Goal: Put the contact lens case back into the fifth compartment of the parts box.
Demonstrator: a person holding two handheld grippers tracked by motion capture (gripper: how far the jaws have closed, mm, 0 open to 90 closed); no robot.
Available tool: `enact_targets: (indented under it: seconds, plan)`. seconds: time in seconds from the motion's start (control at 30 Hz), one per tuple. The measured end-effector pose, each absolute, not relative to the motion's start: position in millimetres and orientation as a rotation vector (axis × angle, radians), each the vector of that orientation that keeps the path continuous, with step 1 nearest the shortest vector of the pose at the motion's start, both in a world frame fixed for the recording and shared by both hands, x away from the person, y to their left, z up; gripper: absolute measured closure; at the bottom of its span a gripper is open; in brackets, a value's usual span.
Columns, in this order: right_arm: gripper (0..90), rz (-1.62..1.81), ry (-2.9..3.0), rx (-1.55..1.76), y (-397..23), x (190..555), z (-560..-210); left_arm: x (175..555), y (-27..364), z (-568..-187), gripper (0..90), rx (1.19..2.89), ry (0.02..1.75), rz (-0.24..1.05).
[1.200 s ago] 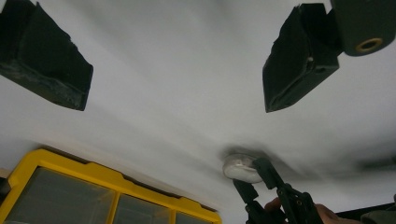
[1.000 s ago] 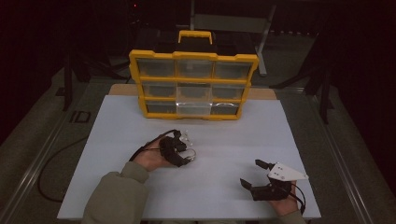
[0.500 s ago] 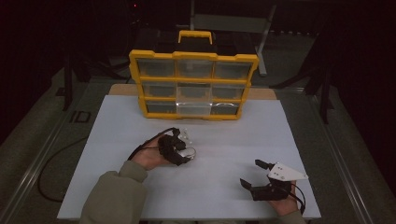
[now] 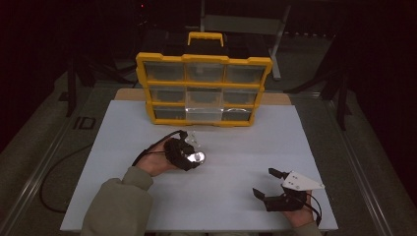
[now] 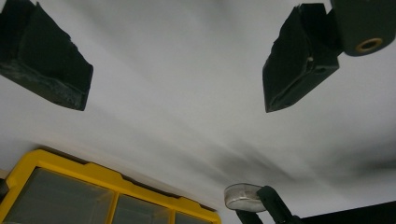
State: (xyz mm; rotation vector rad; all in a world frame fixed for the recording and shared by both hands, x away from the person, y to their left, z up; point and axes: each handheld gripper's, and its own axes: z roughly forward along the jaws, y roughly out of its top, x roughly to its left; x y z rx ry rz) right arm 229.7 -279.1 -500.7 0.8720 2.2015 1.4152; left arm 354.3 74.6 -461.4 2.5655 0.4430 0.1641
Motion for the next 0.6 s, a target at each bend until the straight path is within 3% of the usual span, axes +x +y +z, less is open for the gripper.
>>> enact_targets:
  seconds: [0.6]
  plan:
    - [8.8, 1.415, 2.201, 0.873, -280, 230, -501, 356, 84, -437, 49.3, 2.544, 0.44, 0.211]
